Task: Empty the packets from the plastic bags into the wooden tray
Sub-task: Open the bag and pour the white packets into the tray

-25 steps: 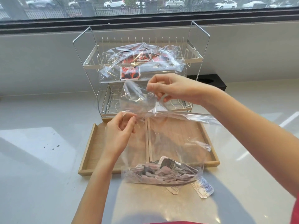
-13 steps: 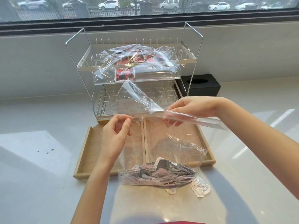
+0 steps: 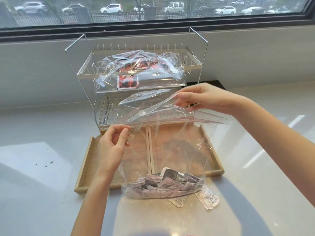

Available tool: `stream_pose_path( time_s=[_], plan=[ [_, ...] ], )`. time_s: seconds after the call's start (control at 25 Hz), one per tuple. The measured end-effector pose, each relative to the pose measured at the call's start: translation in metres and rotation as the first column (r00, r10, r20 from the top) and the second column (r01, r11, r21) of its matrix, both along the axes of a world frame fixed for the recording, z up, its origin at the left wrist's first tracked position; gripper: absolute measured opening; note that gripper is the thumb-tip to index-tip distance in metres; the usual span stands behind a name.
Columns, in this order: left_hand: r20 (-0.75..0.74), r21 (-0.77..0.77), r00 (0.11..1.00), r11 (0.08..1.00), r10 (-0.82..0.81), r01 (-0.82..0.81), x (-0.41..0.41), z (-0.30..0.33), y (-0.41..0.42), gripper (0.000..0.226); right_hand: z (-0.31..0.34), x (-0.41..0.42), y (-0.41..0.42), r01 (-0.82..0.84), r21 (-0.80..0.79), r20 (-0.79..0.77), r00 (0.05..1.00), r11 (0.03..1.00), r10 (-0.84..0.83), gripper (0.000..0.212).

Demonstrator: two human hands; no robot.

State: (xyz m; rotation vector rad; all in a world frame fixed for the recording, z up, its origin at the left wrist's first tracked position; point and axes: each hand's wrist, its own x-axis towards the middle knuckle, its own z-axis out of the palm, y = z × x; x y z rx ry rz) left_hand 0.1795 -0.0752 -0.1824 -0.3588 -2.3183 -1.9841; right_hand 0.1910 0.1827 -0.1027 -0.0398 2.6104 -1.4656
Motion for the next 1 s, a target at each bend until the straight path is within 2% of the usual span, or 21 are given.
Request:
stream_pose_path(
  time_s=[0.08, 0.16, 0.24, 0.32, 0.4, 0.56, 0.68, 0.76, 0.84, 0.88, 1.0],
  plan=[
    [-0.001, 0.01, 1.0, 1.0, -0.002, 0.002, 0.0, 0.0, -0.001, 0.015, -0.011, 0.002, 0.005, -0.054, 0.048, 0.192, 0.98, 0.997, 0.044, 0.039],
    [0.003, 0.005, 1.0, 1.0, -0.007, 0.007, -0.001, -0.002, -0.001, 0.014, -0.019, 0.007, 0.012, -0.083, -0.018, 0.305, 0.949, 0.996, 0.084, 0.041],
    [0.012, -0.003, 1.0, 1.0, -0.005, 0.006, -0.002, -0.003, -0.001, 0.014, -0.019, 0.011, 0.017, -0.084, -0.057, 0.264, 0.96, 0.995, 0.097, 0.03],
    [0.022, -0.003, 1.0, 1.0, -0.005, 0.005, -0.003, -0.004, 0.0, 0.015, -0.016, 0.015, 0.021, -0.104, -0.018, 0.193, 0.975, 0.994, 0.105, 0.021],
    [0.022, -0.002, 1.0, 1.0, 0.001, -0.001, -0.004, -0.005, 0.0, 0.017, -0.011, 0.016, 0.022, -0.1, 0.002, 0.118, 0.988, 0.995, 0.099, 0.019],
    [0.016, 0.002, 1.0, 1.0, 0.001, -0.001, -0.004, -0.003, 0.0, 0.018, 0.01, 0.015, 0.024, 0.037, -0.067, -0.052, 0.998, 0.997, -0.04, 0.018],
    [0.01, -0.004, 1.0, 1.0, -0.003, 0.003, -0.005, -0.003, 0.001, 0.017, 0.018, 0.014, 0.021, 0.073, -0.051, -0.126, 0.989, 0.996, -0.079, 0.016],
    [0.007, -0.001, 1.0, 1.0, 0.008, -0.008, -0.007, -0.004, 0.0, 0.016, 0.012, 0.014, 0.021, 0.044, -0.077, -0.039, 0.998, 0.996, -0.047, 0.021],
    [0.008, 0.005, 1.0, 1.0, 0.016, -0.016, -0.007, -0.006, 0.0, 0.015, 0.004, 0.017, 0.024, -0.007, -0.033, 0.139, 0.99, 0.999, 0.011, 0.051],
    [0.006, 0.009, 1.0, 1.0, 0.02, -0.02, -0.008, -0.006, -0.001, 0.015, 0.0, 0.019, 0.027, -0.04, 0.022, 0.21, 0.977, 0.999, 0.035, 0.056],
    [0.002, 0.004, 1.0, 1.0, 0.022, -0.022, -0.008, -0.006, 0.0, 0.015, -0.003, 0.025, 0.032, -0.065, 0.085, 0.19, 0.981, 0.994, 0.048, 0.029]
  ],
)
